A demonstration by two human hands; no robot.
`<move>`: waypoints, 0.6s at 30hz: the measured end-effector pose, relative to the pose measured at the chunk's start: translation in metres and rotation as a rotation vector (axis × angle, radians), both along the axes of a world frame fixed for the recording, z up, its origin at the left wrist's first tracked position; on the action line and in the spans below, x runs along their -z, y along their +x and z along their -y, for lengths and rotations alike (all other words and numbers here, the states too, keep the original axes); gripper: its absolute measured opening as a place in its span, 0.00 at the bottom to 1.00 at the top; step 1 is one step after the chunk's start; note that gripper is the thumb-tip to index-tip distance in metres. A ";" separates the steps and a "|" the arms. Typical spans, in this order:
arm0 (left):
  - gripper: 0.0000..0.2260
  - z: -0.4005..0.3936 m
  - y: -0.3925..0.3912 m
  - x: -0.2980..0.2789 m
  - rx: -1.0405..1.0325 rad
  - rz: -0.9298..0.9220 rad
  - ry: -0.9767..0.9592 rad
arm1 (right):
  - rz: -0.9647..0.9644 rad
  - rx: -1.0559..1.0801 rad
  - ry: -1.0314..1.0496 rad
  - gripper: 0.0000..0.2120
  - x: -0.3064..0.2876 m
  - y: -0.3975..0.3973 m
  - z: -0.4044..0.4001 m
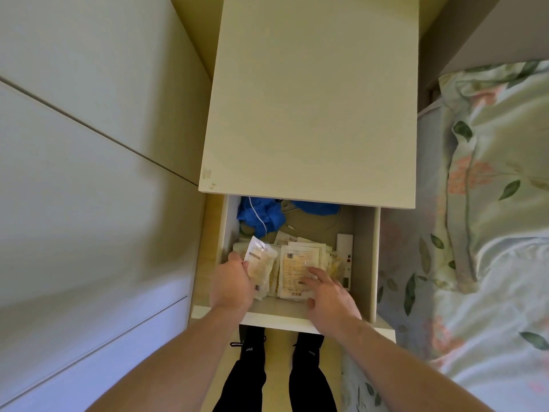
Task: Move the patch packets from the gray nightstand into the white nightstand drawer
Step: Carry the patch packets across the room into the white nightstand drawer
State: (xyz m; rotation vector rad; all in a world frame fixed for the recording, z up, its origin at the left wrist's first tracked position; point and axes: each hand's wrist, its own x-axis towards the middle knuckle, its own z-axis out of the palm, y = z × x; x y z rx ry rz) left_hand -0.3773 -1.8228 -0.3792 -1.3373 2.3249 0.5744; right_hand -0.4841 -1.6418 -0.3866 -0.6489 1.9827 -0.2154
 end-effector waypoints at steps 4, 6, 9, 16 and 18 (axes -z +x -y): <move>0.05 0.008 -0.002 -0.001 0.413 0.263 0.010 | -0.003 0.006 0.023 0.26 0.004 0.000 -0.007; 0.07 0.016 -0.011 -0.002 0.570 0.351 -0.020 | -0.004 0.000 0.029 0.25 0.005 -0.001 -0.010; 0.07 0.026 -0.023 -0.005 0.663 0.397 -0.035 | -0.008 0.004 0.027 0.25 0.005 -0.002 -0.013; 0.08 0.006 -0.024 -0.012 0.645 0.165 0.024 | -0.019 0.031 -0.003 0.26 0.001 0.001 -0.012; 0.12 -0.002 -0.016 -0.011 0.573 0.119 0.055 | -0.020 0.041 -0.014 0.27 -0.003 0.002 -0.014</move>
